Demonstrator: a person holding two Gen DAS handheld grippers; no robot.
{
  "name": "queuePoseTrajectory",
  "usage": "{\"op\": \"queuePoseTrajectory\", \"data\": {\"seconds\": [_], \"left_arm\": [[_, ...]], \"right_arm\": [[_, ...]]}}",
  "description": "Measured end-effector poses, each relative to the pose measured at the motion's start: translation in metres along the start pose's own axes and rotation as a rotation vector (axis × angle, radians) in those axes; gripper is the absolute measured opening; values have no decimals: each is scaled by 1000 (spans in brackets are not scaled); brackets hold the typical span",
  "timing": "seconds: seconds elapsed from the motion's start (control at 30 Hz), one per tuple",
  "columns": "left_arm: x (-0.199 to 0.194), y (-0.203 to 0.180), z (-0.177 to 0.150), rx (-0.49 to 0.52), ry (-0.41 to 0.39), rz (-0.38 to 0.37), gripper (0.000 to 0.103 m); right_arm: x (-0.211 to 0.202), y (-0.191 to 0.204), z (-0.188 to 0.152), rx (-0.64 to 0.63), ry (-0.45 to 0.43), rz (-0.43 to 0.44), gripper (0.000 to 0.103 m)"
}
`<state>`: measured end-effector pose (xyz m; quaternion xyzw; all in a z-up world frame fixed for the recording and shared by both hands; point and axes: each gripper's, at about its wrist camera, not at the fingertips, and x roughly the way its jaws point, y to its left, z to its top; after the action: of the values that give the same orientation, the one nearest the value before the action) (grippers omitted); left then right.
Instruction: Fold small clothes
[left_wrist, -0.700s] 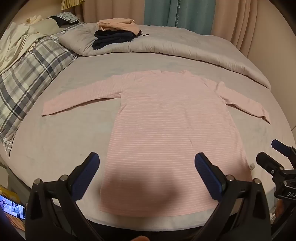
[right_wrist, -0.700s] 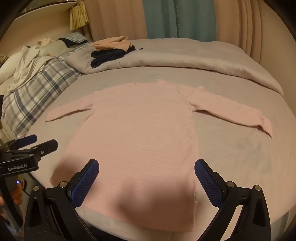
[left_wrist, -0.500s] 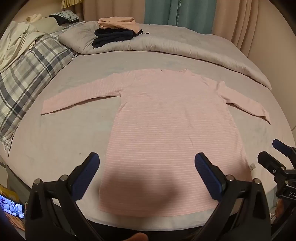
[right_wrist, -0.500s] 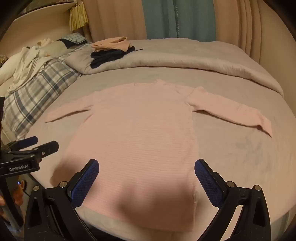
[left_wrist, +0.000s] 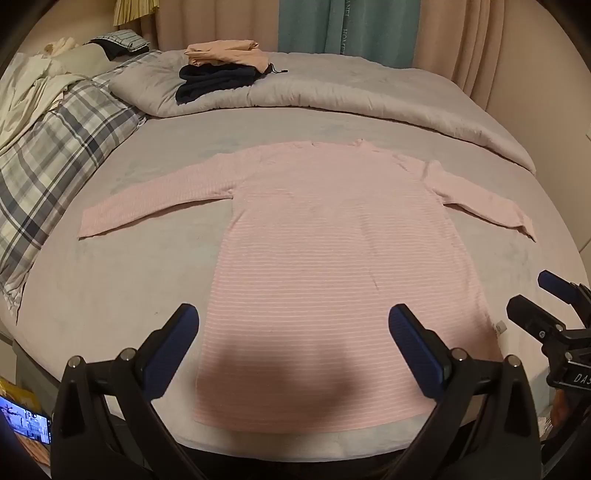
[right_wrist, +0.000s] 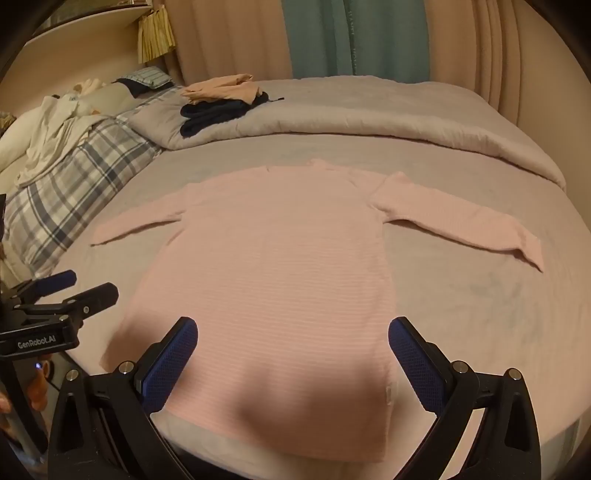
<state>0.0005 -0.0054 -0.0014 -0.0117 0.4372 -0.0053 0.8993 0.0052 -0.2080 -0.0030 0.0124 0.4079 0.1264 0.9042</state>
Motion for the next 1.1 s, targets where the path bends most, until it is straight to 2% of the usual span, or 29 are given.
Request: {"op": "queuePoseTrajectory", "data": {"seconds": [1.1], "left_arm": [[0, -3, 2, 4, 3, 5, 103]], "right_arm": [[0, 2, -1, -2, 7, 0, 102]]}}
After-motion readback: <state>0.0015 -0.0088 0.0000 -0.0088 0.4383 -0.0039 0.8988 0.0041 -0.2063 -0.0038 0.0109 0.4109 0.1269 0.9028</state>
